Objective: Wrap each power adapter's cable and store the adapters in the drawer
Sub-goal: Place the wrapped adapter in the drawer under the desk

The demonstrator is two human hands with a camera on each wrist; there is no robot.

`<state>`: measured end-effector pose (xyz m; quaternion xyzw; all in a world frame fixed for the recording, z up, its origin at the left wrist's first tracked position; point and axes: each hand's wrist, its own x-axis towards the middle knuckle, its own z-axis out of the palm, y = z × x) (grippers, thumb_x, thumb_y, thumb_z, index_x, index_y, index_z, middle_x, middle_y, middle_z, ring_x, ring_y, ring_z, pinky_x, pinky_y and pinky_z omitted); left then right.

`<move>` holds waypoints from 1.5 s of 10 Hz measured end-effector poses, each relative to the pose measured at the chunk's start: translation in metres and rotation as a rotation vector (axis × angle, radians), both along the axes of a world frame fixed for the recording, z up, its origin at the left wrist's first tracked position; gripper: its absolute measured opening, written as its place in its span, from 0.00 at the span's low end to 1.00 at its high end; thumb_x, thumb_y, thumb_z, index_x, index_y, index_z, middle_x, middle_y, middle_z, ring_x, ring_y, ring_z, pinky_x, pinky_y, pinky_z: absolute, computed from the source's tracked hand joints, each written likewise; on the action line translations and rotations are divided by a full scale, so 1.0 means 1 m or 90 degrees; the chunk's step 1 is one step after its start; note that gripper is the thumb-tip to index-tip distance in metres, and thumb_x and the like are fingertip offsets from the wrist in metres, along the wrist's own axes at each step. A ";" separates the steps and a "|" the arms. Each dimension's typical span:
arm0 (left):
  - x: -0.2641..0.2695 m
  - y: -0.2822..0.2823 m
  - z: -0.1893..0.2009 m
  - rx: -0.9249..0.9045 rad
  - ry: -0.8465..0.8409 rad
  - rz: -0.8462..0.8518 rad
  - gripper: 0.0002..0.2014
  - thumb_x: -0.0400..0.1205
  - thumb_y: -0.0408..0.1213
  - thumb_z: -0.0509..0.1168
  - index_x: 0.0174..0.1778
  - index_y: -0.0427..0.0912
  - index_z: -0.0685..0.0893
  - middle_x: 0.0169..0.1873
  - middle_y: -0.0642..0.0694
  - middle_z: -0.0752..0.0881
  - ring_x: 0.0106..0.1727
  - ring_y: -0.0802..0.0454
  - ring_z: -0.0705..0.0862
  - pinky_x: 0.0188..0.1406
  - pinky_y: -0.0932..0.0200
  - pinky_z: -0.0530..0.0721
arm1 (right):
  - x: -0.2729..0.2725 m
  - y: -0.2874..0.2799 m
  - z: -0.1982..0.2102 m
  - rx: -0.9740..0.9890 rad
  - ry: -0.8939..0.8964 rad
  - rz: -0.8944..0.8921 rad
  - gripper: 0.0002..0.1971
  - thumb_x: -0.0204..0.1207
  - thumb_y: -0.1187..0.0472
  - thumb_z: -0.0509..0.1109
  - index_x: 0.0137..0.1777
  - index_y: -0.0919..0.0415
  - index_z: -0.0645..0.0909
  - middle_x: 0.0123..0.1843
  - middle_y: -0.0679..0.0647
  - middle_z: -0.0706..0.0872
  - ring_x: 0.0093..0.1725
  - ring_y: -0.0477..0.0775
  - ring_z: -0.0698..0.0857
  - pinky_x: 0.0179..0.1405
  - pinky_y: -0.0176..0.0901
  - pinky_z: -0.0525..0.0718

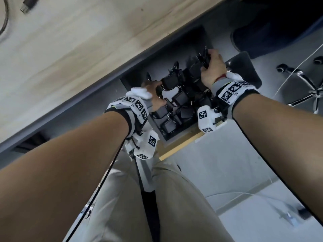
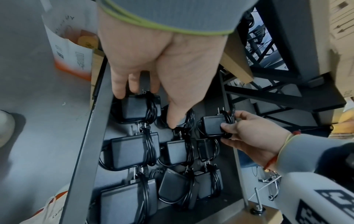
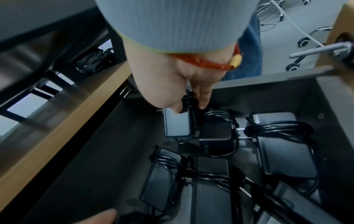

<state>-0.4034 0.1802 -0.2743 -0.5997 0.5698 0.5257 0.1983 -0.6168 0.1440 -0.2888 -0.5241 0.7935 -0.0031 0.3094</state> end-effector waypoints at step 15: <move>-0.027 0.011 -0.009 -0.105 0.026 0.119 0.30 0.78 0.44 0.71 0.77 0.40 0.73 0.74 0.38 0.77 0.74 0.39 0.75 0.75 0.46 0.72 | 0.022 0.012 0.021 0.035 -0.016 -0.031 0.16 0.77 0.59 0.68 0.65 0.58 0.77 0.68 0.57 0.79 0.65 0.58 0.80 0.53 0.37 0.73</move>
